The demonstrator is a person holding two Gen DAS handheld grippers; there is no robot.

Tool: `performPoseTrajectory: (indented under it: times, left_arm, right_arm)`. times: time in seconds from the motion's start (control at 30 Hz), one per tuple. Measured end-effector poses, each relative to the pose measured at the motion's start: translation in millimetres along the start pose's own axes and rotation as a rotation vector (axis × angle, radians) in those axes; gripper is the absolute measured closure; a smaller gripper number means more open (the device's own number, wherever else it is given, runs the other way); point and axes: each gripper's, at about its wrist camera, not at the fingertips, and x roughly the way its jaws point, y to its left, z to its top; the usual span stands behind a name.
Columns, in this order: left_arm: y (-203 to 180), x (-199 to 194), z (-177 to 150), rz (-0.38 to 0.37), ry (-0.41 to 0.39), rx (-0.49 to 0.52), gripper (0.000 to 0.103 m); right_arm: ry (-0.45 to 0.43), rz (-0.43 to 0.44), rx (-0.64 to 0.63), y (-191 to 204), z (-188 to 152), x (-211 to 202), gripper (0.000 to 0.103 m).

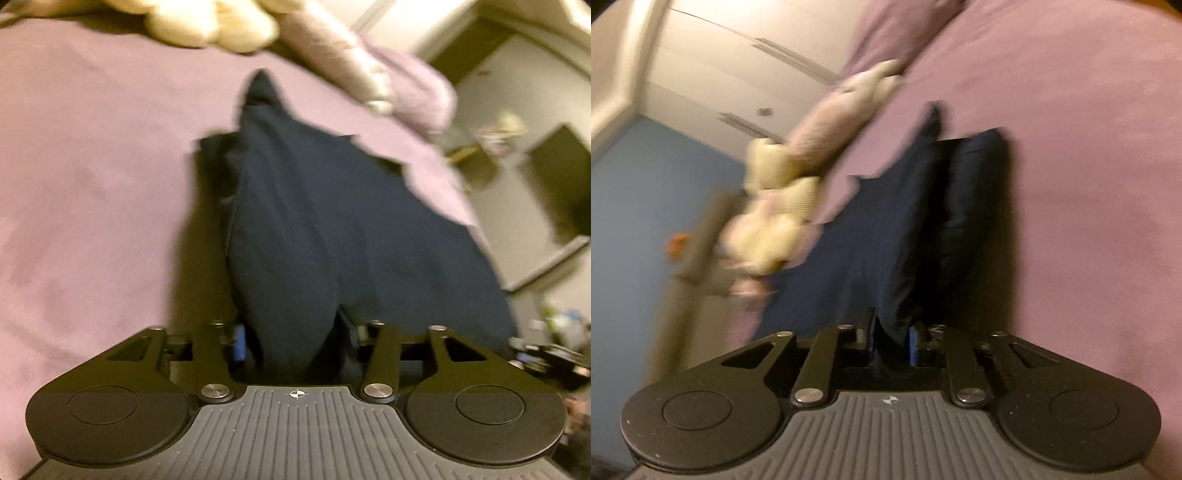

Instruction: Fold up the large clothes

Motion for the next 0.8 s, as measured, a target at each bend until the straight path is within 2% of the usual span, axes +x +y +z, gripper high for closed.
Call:
performPoseTrajectory:
  times: [0.07,0.1,0.2,0.27,0.33,0.4,0.5,0.57,0.67,0.73,0.8]
  left_arm:
    - [-2,-8,-3,0.062,-0.032,0.002,0.037]
    - [-5,-13,-2,0.097,-0.059,0.005,0.036]
    - [-28,-24,8,0.17,-0.134,0.102,0.024]
    - [-50,-19,15,0.193,-0.193,0.184,0.01]
    - [-76,-2,23,0.212,-0.263,0.249,0.007]
    - [-99,28,35,0.221,-0.303,0.285,0.006]
    - [-122,74,55,0.242,-0.305,0.274,0.006]
    - [-126,105,66,0.29,-0.329,0.279,0.006]
    - [-118,151,82,0.419,-0.308,0.286,0.006]
    - [-103,160,84,0.461,-0.307,0.284,0.006]
    - [-91,167,89,0.45,-0.318,0.272,0.004]
  right_arm:
    - [-0.047,-0.165,-0.021,2,-4,-7,0.069]
    - [-0.082,-0.237,-0.058,8,-5,-12,0.068]
    - [-0.215,-0.376,-0.186,37,-9,-24,0.058]
    - [-0.263,-0.396,-0.288,61,-9,-16,0.058]
    - [-0.301,-0.392,-0.391,89,-8,9,0.059]
    - [-0.322,-0.337,-0.485,119,-5,45,0.07]
    - [-0.311,-0.278,-0.634,160,-1,111,0.076]
    - [-0.303,-0.304,-0.701,175,3,154,0.078]
    - [-0.263,-0.367,-0.735,170,13,201,0.079]
    - [-0.266,-0.471,-0.761,152,20,215,0.079]
    - [-0.278,-0.587,-0.77,127,31,222,0.08]
